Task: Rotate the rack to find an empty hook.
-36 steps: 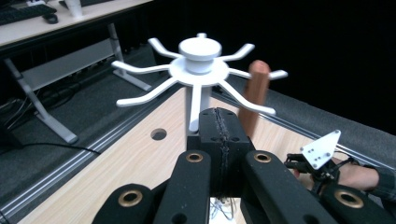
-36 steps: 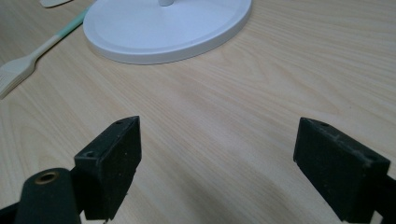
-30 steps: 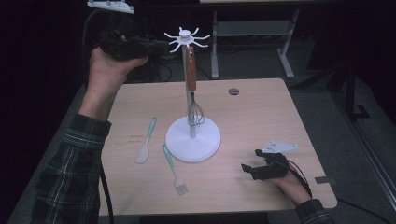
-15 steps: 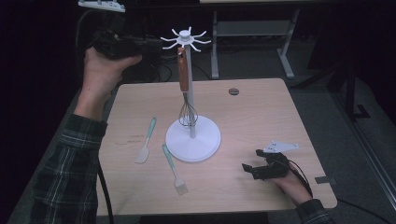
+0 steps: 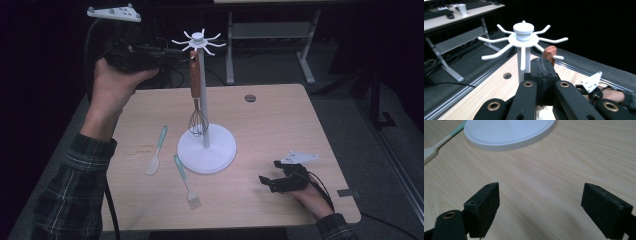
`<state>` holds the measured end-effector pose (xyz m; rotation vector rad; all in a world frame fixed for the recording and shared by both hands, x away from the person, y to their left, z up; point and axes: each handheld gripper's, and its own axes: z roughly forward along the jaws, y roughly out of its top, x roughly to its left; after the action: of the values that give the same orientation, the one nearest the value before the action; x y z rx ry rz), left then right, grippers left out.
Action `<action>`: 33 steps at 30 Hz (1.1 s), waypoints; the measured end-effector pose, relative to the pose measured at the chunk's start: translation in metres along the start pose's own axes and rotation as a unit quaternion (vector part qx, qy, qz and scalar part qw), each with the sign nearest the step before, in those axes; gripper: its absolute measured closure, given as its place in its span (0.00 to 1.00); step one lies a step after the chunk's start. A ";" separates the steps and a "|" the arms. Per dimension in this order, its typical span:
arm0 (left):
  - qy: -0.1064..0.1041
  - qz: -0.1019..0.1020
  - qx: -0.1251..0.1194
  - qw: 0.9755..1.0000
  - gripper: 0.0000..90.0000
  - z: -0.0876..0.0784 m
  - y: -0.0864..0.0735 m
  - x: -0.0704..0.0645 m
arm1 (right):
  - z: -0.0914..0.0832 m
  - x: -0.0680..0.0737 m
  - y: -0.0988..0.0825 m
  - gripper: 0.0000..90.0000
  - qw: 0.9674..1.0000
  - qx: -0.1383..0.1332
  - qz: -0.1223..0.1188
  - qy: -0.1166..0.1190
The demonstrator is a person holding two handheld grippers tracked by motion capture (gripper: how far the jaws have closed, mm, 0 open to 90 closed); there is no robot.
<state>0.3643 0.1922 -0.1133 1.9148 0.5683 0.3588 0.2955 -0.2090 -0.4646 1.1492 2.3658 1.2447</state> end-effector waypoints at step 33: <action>0.026 -0.021 -0.014 0.999 1.00 0.010 -0.006 0.035 | 0.002 0.000 -0.001 0.17 1.000 0.009 -0.005 -0.001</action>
<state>0.3970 0.2049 -0.1234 1.8687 0.6341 0.3895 0.2959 -0.2081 -0.4665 1.1431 2.3822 1.2218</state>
